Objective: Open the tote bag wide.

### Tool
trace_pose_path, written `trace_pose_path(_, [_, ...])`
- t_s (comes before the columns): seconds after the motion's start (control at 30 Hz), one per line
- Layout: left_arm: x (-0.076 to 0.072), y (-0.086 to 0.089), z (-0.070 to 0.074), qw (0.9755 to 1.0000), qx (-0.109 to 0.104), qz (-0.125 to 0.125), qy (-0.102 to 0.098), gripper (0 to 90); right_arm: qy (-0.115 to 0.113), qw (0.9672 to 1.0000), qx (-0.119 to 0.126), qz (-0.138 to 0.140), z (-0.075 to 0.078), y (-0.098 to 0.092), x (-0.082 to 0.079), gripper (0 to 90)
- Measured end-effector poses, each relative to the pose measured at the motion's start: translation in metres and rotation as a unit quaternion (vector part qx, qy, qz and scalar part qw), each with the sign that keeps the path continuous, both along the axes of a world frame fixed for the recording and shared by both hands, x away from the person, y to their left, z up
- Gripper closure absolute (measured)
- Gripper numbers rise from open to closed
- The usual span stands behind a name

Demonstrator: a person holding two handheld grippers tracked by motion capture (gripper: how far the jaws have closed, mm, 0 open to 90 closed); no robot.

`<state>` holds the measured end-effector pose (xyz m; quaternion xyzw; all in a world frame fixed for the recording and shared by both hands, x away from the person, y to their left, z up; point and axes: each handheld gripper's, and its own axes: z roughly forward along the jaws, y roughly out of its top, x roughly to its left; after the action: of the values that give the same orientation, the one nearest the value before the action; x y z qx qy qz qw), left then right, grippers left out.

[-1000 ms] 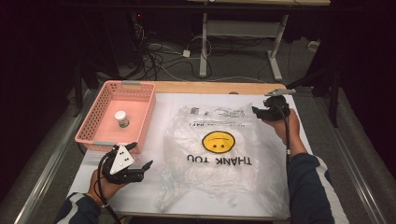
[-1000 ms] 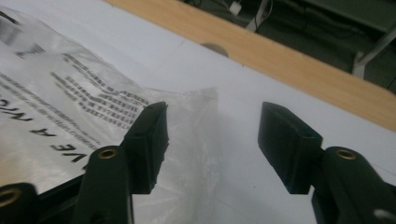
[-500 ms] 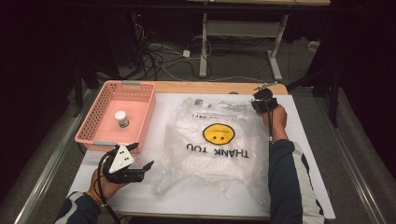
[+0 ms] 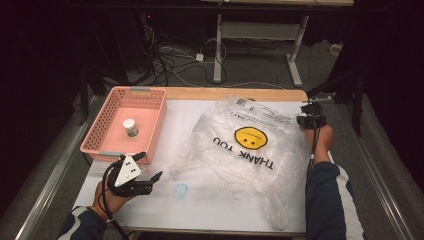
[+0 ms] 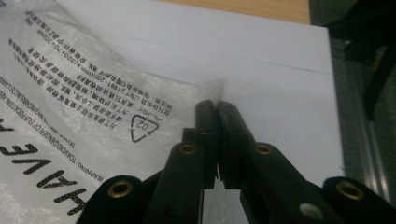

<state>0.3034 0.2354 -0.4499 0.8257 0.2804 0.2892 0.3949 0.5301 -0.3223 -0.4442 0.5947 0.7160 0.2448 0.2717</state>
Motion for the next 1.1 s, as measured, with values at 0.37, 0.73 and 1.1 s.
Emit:
trace_pose_path(0.37, [-0.001, -0.001, -0.002, 0.9997, 0.019, 0.016, -0.004, 18.8, 0.021, 0.998, -0.047, 0.035, 0.003, 0.001, -0.039, 73.6])
trace_pose_path(0.73, [-0.002, -0.003, -0.002, 0.9996, 0.024, 0.017, -0.004, 18.8, -0.109, 0.9658, 0.044, 0.231, 0.049, 0.055, -0.128, 55.7])
trace_pose_path(1.1, [-0.004, -0.006, -0.002, 0.9993, 0.034, 0.015, -0.008, 18.8, -0.02, 0.8978, -0.008, 0.44, 0.021, 0.155, -0.184, 52.1])
